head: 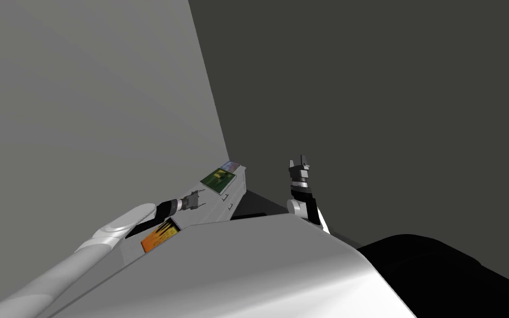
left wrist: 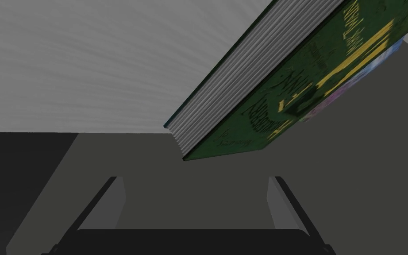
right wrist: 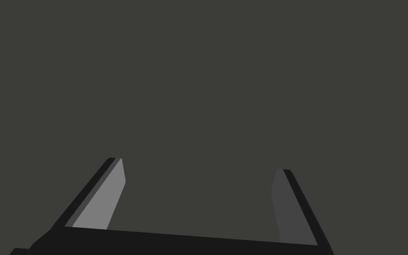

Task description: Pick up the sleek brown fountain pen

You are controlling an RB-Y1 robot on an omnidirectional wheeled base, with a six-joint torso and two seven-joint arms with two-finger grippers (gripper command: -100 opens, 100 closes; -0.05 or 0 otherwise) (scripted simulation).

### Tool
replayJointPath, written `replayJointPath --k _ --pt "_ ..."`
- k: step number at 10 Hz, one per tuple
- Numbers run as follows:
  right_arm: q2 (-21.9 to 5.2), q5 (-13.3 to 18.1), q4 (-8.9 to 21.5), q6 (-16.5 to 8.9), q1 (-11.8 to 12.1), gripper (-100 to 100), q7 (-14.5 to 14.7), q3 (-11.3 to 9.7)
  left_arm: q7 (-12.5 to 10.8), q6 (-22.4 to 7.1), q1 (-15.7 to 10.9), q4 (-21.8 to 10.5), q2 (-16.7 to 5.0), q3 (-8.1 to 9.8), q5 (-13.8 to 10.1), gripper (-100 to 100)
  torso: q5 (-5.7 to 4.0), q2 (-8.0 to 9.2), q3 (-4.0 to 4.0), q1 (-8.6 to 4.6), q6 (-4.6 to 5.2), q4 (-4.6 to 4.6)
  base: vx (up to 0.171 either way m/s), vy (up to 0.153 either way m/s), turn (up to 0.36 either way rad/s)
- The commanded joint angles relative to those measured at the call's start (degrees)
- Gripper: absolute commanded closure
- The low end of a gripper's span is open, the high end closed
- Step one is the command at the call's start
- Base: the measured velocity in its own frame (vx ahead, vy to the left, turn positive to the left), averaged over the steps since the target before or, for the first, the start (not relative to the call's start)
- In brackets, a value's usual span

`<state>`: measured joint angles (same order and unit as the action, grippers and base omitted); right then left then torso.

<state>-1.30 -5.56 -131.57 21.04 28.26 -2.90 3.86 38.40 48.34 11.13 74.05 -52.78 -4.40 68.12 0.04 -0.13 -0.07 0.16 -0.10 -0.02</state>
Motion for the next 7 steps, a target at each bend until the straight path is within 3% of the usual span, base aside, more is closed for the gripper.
replayJointPath --k 1,4,7 --pt "0.0 0.0 0.0 0.0 0.0 0 0.0 0.0 1.6 1.1 0.0 -2.7 -0.6 0.33 2.9 -100 0.0 0.0 0.0 0.0 0.0 0.0 0.008 0.018 -0.218" --pt "0.0 0.0 0.0 0.0 0.0 0 0.0 0.0 2.6 2.0 0.0 -4.7 -1.3 0.61 6.2 -100 0.0 -0.03 -0.02 0.02 0.05 -0.01 0.01 0.019 -0.145" --pt "0.0 0.0 0.0 0.0 0.0 0 0.0 0.0 4.5 3.8 0.0 -8.7 -2.5 1.13 11.6 -100 0.0 -0.08 -0.04 0.07 0.05 -0.01 0.019 0.03 -0.222"
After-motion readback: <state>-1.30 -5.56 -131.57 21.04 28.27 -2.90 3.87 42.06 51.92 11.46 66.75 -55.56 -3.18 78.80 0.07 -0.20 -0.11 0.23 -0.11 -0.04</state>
